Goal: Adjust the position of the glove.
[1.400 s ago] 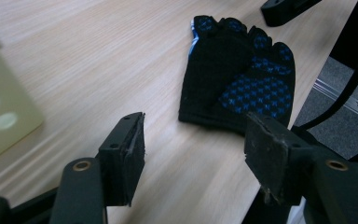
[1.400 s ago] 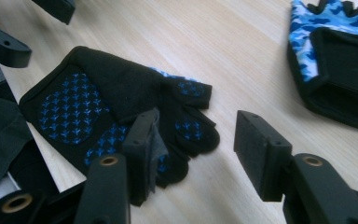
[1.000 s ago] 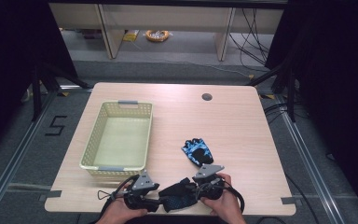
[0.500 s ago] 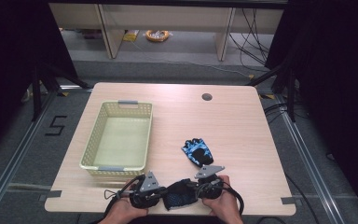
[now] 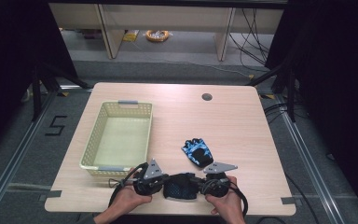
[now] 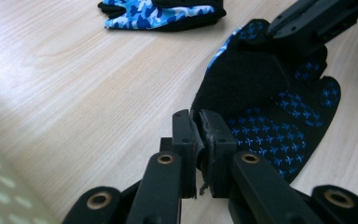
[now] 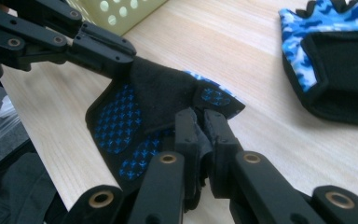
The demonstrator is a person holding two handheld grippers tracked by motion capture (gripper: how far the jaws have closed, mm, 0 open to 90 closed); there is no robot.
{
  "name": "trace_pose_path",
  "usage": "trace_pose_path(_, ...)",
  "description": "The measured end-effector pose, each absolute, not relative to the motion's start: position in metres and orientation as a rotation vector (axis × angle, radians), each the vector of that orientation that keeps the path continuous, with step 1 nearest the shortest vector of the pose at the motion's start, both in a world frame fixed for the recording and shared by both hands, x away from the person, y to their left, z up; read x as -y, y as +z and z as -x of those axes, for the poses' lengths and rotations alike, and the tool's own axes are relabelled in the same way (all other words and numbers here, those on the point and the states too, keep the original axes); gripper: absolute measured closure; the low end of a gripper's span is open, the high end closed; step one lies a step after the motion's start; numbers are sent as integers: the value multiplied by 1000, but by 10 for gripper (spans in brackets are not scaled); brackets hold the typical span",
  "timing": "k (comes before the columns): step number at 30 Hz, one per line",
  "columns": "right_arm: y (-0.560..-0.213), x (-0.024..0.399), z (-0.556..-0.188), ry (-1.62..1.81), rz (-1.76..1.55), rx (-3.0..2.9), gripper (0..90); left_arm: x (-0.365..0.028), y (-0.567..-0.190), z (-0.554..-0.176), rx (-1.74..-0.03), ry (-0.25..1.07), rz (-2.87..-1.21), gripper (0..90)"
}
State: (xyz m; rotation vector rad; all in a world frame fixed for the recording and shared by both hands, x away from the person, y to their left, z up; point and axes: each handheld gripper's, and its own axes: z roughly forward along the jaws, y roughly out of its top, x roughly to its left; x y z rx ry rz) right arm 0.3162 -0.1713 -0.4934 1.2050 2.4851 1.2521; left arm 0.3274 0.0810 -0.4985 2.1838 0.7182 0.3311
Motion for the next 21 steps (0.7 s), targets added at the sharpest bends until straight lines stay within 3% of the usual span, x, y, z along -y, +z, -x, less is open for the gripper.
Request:
trace_pose_path(9, -505, 169, -317, 1089, -1197, -2509, 749, -74, -509, -330, -699, 336, -2217, 813)
trace_pose_path(12, -505, 168, -316, 1066, -1183, -2513, 681, -74, -510, -329, -716, 322, -2206, 775)
trace_pose_path(15, -500, 167, -314, 1102, -1218, -2503, 548, -73, -511, -328, -699, 319, -2210, 726)
trace_pose_path(18, -493, 169, -312, 1119, -1171, -2509, 476, -73, -509, -325, -699, 325, -2208, 651)
trace_pose_path(21, -486, 174, -313, 1145, -1180, -2467, 460, -72, -504, -321, -699, 324, -2184, 595)
